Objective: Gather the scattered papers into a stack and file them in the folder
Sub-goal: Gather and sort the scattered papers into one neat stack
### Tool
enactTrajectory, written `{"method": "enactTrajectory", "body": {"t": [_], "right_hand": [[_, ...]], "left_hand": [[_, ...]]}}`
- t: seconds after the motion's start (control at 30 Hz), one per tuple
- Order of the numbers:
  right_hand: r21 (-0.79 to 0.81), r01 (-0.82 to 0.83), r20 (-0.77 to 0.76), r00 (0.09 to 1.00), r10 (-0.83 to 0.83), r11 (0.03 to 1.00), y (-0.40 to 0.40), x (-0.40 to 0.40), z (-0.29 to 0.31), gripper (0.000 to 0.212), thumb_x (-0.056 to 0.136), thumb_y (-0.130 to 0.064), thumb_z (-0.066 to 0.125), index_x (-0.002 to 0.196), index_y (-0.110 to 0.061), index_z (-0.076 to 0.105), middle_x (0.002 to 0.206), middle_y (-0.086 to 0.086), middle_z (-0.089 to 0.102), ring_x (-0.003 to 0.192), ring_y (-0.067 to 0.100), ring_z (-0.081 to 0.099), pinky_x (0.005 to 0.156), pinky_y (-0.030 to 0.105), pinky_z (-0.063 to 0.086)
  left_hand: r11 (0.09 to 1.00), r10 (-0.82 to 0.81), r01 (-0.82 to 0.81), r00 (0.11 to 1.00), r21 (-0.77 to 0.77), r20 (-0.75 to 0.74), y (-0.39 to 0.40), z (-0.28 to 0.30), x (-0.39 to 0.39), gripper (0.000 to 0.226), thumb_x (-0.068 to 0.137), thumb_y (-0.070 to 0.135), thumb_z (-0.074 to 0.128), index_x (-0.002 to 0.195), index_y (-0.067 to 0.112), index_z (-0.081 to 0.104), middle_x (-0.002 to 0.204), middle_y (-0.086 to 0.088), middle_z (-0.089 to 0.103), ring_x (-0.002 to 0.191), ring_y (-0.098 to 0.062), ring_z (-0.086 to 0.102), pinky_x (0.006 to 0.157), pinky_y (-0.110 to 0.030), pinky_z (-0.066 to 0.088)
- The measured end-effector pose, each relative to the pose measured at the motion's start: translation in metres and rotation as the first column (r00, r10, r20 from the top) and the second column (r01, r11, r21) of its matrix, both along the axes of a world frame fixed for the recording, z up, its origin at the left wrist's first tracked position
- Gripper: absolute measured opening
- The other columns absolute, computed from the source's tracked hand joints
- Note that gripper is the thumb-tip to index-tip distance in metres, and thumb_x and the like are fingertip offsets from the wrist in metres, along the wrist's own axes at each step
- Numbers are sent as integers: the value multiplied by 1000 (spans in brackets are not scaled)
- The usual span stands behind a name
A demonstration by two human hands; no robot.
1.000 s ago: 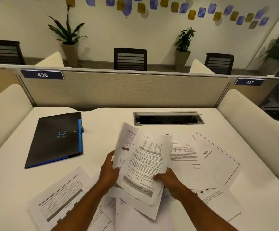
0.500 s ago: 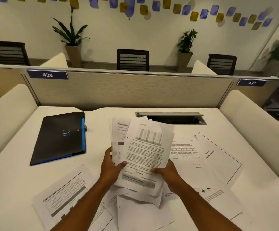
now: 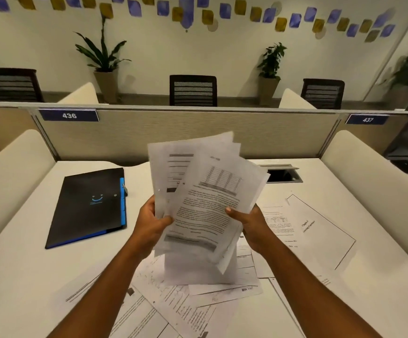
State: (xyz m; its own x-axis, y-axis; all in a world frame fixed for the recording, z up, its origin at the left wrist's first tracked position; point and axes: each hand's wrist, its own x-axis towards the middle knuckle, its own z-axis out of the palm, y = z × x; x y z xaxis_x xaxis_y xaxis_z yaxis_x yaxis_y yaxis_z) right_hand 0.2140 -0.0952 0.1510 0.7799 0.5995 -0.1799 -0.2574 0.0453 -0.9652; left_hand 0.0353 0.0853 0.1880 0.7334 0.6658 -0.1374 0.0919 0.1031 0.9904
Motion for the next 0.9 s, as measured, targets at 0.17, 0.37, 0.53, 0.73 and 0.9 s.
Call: {"method": "enactTrajectory", "body": {"t": [0.17,0.37,0.53,0.73,0.9], "right_hand": [[-1,147,160,976,-145,989,5,-10,22,41,80,-14,82,117,-19,63,110,6,75,96,25,73,86,47,62],[51,118,258,958,-127,992,-11,-16,14,73,64,-17,81,130,-18,48,109,8,69,97,28,72,74,41,64],[-111,177,314,940,-134,978,-11,-25,-13,50,80,-11,82,119,-26,53,111,2,68,99,21,69,74,35,63],[-110,173,273,952,-137,979,-18,-22,-20,66,78,-16,85,129,-24,44,118,2,66,103,24,70,72,31,64],[-26,117,231,967,-107,993,-17,-24,-18,71,70,-17,75,130,-22,38,119,8,63,103,26,69,72,34,63]], "left_hand": [[986,130,-131,991,103,17,-5,9,7,48,82,7,72,114,30,45,107,2,60,103,-27,62,88,-56,52],[983,100,-113,991,144,90,-8,-7,4,88,59,39,86,131,32,35,123,0,55,112,-20,58,86,-46,57],[985,133,-135,991,110,27,-15,-41,7,82,66,33,85,128,42,32,124,1,54,112,-23,58,88,-48,56],[988,149,-149,989,41,9,-20,-49,13,63,75,45,70,124,25,36,112,0,62,100,-22,66,69,-30,61],[999,8,-10,998,39,57,-23,-42,22,58,83,47,61,124,26,25,117,-3,55,104,-21,63,72,-31,61]]}}
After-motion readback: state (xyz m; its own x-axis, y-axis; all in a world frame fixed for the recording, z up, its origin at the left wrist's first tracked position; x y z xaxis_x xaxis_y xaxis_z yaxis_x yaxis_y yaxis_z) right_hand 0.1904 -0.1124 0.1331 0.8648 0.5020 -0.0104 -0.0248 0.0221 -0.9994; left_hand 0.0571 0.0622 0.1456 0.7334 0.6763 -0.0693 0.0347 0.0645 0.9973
